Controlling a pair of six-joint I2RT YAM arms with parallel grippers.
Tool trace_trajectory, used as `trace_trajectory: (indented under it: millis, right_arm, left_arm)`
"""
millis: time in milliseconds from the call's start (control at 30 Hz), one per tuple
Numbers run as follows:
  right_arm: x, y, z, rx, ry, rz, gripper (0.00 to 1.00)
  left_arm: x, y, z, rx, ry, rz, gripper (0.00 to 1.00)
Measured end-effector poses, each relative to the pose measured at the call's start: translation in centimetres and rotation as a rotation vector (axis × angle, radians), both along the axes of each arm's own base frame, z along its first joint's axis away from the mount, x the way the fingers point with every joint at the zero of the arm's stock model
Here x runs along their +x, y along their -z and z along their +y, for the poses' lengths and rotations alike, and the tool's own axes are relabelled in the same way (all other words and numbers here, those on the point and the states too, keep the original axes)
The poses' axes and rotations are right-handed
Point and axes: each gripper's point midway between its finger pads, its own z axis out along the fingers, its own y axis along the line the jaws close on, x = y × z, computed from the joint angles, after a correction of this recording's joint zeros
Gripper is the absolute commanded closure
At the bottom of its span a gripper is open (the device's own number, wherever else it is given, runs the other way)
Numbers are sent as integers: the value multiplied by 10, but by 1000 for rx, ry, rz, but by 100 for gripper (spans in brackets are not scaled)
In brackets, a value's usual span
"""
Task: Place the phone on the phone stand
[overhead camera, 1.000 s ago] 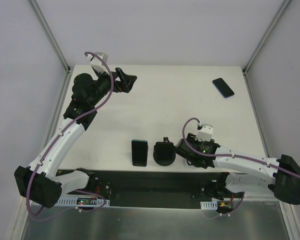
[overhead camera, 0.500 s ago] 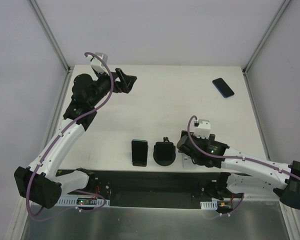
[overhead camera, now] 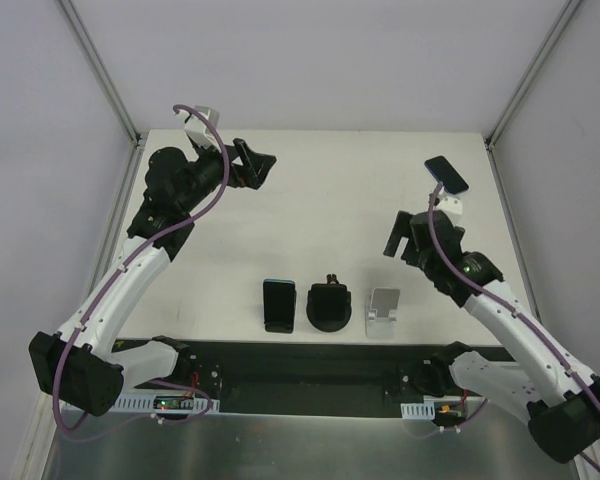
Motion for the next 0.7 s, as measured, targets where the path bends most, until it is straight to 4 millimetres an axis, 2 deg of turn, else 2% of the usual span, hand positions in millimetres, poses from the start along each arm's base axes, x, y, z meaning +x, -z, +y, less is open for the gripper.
trace_trajectory:
  millis: [67,200,433,533,700]
  right_arm:
    - [20,-2,-11,23,37,20,0]
    - [79,-5,-42,77,152,33,0]
    - [201,4,-98,223,338,10,3]
    - [254,23,-128,301,428,-1,4]
    - [308,66,-168,285,534,4,4]
  left_arm:
    - [0,4,-1,12,10,7,1]
    - [3,11,-2,34,13,19,1]
    - [17,29,-6,98,27,57,1]
    - [26,40,-6,133,33,84,1]
    - [34,59,1,170,21,127,1]
